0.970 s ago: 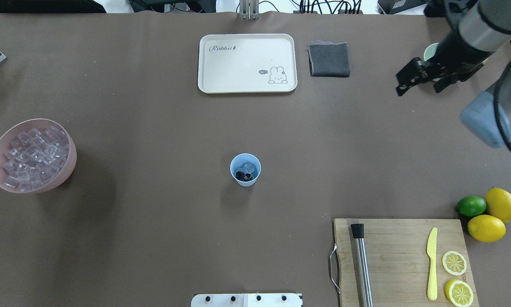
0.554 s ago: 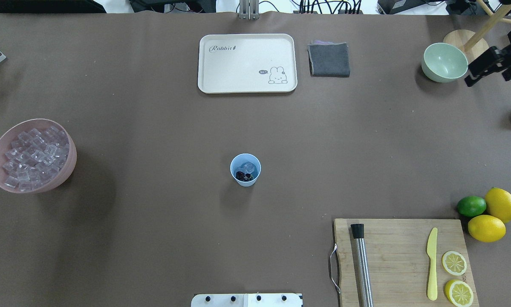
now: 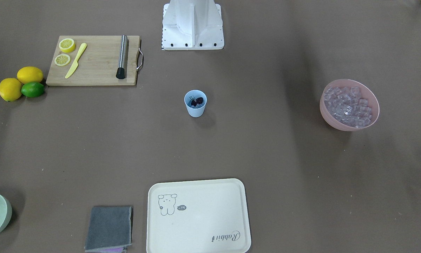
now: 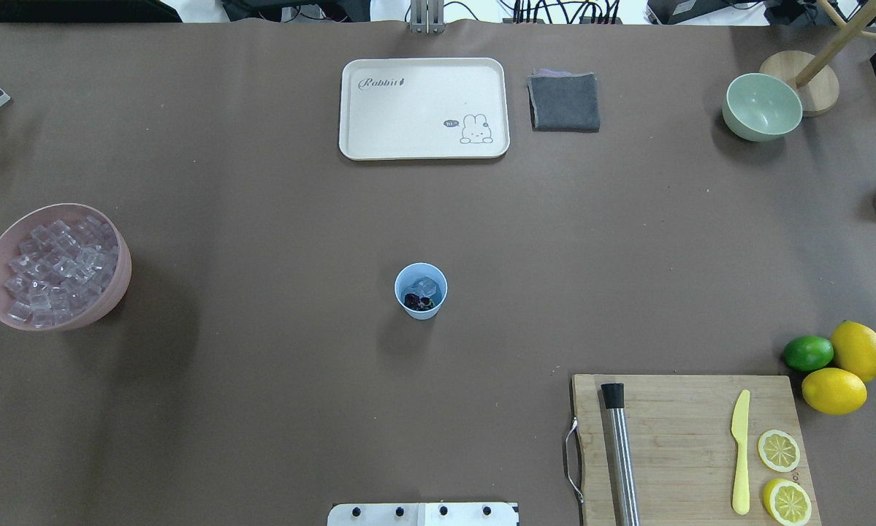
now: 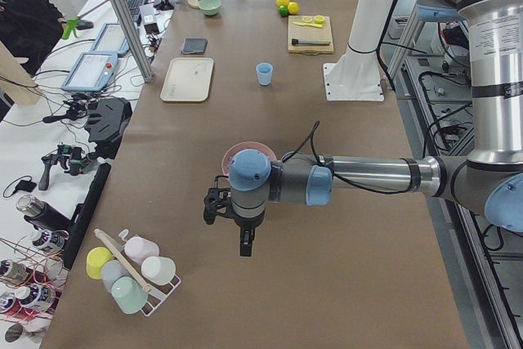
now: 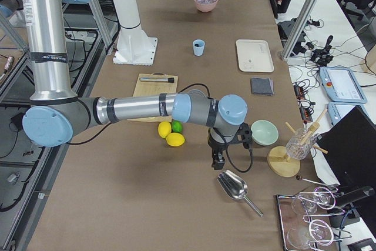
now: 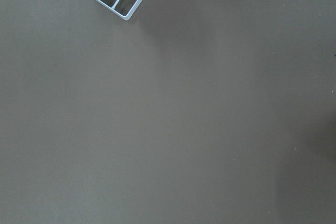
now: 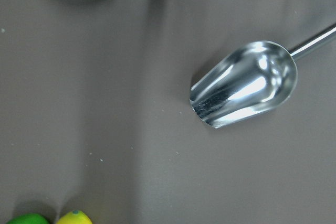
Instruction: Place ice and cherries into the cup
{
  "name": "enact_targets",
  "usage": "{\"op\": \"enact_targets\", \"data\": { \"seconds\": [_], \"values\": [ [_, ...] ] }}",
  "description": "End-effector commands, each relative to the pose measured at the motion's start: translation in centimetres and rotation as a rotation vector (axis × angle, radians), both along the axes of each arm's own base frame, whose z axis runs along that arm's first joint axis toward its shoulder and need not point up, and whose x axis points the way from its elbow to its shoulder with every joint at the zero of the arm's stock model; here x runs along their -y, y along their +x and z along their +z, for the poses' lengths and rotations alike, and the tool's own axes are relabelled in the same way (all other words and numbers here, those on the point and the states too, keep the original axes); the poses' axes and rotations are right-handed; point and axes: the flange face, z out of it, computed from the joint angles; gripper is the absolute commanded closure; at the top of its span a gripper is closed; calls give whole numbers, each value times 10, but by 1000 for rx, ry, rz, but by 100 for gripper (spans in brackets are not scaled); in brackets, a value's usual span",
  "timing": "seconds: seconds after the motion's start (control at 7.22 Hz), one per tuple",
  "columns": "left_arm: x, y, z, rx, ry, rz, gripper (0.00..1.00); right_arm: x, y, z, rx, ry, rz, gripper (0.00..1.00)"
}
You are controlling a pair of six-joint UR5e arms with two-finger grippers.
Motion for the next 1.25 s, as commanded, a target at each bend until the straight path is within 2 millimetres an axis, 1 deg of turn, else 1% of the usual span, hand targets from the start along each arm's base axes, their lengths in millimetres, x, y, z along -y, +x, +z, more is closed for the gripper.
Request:
{"op": "enact_targets", "data": {
  "seconds": [0.0,0.14,0.55,1.11],
  "values": [
    [0,0,1,0,-1,1,2,-41,12,46,0,-6,30,0],
    [0,0,2,0,-2,1,2,-34,13,38,1,23,34,0],
    [-1,0,2,2,-2,0,2,-20,14,20,-6,-12,112,0],
    [-2,-1,4,5,-5,-2,2,-19,13,22,-4,-14,110,0]
  ]
}}
